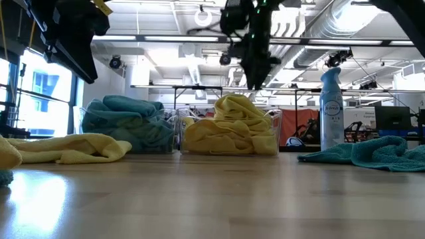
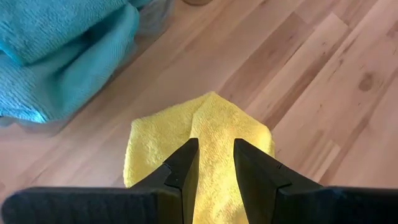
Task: Sort microfiber towel by color & place in baskets
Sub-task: Put the yellow towel into the right transparent bin
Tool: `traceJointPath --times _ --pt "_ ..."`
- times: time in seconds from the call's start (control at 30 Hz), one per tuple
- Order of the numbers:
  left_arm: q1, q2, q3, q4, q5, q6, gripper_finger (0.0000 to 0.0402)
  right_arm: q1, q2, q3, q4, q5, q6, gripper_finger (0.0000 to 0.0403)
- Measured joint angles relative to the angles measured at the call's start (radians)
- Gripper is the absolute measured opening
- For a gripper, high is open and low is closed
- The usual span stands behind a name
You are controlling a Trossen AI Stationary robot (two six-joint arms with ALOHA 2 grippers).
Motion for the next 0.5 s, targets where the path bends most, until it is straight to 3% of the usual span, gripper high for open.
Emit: traceJointPath --times 0.23,0.5 --pt "-0.019 -0.006 0.000 0.000 0.047 -0.022 0.0090 0.182 -0.152 -0.084 -0.041 0.159 0.169 0.0142" --pt "-0.104 -0.011 0.000 0.005 0.052 -0.110 0.0090 0.454 -0.401 -0.558 0.231 0.153 0.549 0.0142"
